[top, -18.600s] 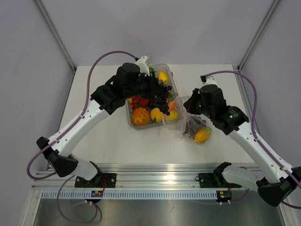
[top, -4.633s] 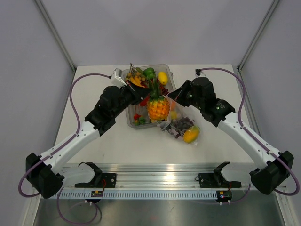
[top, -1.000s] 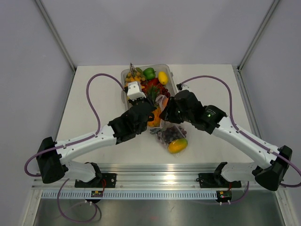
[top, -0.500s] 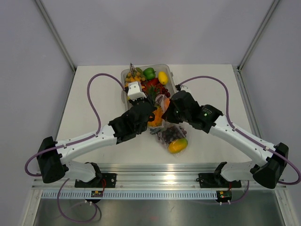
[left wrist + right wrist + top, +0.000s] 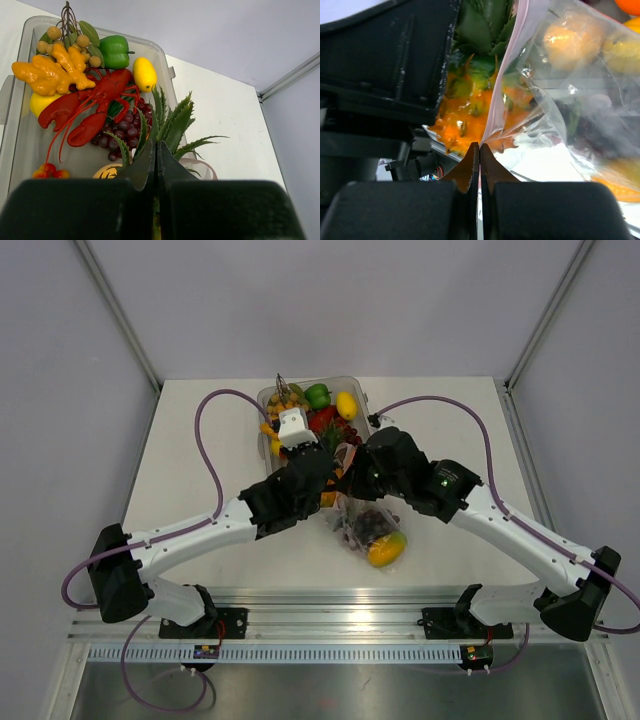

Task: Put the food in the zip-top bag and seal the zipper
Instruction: Place the fake fruit in the zipper food storage bag.

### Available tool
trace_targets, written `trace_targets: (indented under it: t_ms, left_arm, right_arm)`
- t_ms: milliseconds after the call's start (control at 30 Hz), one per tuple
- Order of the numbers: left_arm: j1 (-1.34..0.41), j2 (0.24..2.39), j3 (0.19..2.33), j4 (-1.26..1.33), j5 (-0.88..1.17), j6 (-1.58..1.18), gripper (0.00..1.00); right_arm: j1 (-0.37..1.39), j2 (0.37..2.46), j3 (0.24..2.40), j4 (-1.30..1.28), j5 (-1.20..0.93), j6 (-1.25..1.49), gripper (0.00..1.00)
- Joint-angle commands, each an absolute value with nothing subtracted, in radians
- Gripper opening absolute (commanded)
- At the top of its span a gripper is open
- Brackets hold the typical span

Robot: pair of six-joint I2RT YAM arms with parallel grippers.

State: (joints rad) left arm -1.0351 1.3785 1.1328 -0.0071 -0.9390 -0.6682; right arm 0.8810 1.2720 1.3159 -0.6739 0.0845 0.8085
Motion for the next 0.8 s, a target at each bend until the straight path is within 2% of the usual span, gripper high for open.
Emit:
trace_targets:
  t_ms: [0,500,767]
  left_arm:
    - [-1.028,1.370,1.166,0.029,-0.988,-0.699,0.00]
    - [-0.989,1.342,1.195,0.003,-1.008,-0.761,0.00]
    - [-0.968,1.281,1.247,-0.224,-0.968,-0.998,0.00]
  right_arm:
    - [0.893,1.233,1.379,-0.647,0.084,0.819,0.00]
    - [0.891,1.229,1.327,-0.589,0.055,0.867,0.00]
    - [0.891,1.269,1.310,-0.522,0.029,0.888,0.00]
